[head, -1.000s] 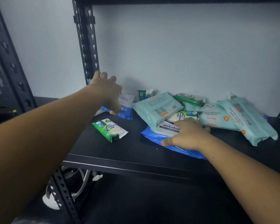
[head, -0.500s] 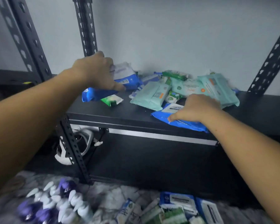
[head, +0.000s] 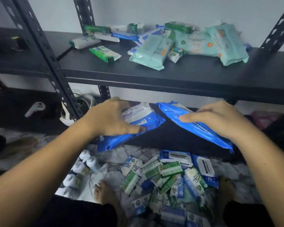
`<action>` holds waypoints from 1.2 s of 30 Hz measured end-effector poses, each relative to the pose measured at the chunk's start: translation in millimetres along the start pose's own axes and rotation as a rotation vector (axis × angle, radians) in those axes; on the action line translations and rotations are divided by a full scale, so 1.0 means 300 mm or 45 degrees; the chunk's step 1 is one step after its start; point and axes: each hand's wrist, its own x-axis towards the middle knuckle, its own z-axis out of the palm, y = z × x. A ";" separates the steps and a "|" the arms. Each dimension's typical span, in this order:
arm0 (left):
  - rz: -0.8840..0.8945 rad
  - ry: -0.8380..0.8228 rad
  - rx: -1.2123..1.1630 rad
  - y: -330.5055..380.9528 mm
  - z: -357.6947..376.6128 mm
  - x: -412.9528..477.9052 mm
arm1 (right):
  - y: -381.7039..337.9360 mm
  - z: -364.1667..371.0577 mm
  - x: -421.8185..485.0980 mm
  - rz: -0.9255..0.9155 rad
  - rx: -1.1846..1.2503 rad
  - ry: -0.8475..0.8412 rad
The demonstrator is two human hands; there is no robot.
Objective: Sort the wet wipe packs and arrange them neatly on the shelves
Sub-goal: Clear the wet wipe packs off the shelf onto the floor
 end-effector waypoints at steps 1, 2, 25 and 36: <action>-0.041 -0.059 0.015 -0.024 0.054 -0.001 | 0.028 0.043 0.008 -0.003 0.002 -0.041; -0.084 -0.104 0.019 -0.048 0.105 0.001 | 0.048 0.086 0.022 0.010 0.007 -0.081; -1.030 -0.362 -0.356 -0.523 1.225 0.254 | 0.304 1.310 0.443 0.041 -0.800 -0.691; -0.894 -0.448 -0.463 -0.603 1.323 0.196 | 0.343 1.396 0.414 0.066 -0.833 -0.556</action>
